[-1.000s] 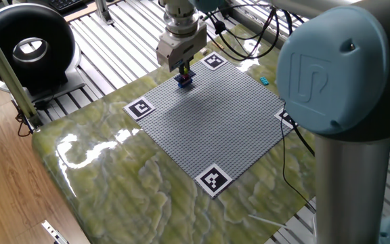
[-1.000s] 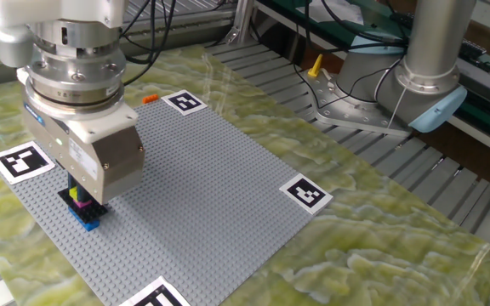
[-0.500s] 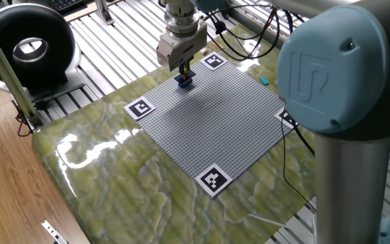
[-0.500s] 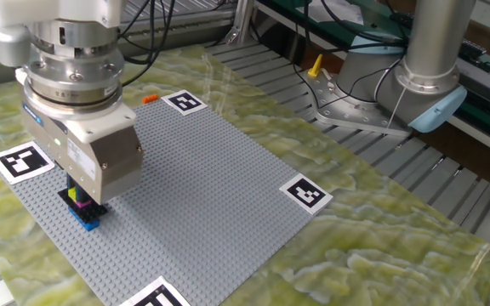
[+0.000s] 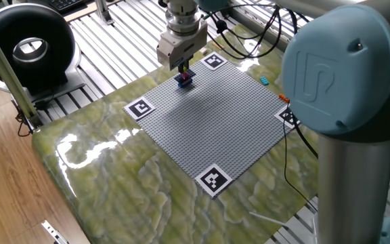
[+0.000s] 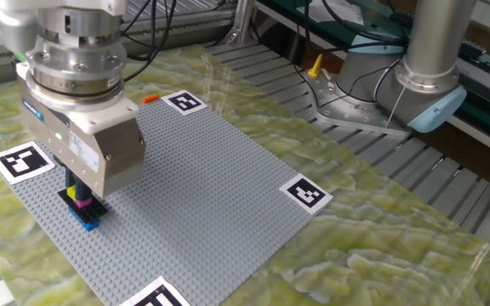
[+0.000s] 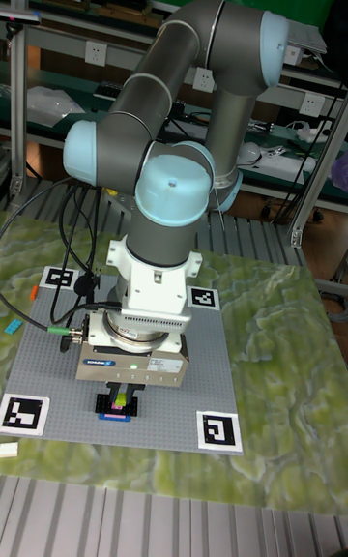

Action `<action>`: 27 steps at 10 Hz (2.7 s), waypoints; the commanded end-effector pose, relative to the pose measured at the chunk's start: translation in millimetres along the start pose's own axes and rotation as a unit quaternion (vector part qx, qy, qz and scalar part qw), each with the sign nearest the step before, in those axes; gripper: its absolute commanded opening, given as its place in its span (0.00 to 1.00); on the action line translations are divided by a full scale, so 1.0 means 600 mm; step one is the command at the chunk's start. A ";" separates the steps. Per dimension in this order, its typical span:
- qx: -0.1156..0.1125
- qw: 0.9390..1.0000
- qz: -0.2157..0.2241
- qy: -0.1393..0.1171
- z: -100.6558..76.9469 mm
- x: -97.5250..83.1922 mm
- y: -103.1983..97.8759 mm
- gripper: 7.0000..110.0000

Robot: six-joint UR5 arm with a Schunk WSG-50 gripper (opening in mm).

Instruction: Stack small Lego blocks one on top of the other

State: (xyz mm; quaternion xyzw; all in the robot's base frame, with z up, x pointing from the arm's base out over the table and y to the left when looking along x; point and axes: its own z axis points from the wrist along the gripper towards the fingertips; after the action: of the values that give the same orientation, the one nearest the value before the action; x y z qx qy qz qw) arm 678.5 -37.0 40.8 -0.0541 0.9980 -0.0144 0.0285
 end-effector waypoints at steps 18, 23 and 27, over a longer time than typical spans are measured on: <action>-0.015 1.000 0.025 -0.011 0.014 0.013 0.001 0.00; -0.010 1.000 0.022 -0.008 0.014 0.016 -0.004 0.00; -0.013 1.000 0.022 -0.007 0.014 0.018 -0.002 0.00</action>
State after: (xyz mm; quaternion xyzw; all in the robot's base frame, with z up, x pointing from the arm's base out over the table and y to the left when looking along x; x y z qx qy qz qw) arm 668.3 -40.6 30.9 -0.0359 0.9987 -0.0062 0.0343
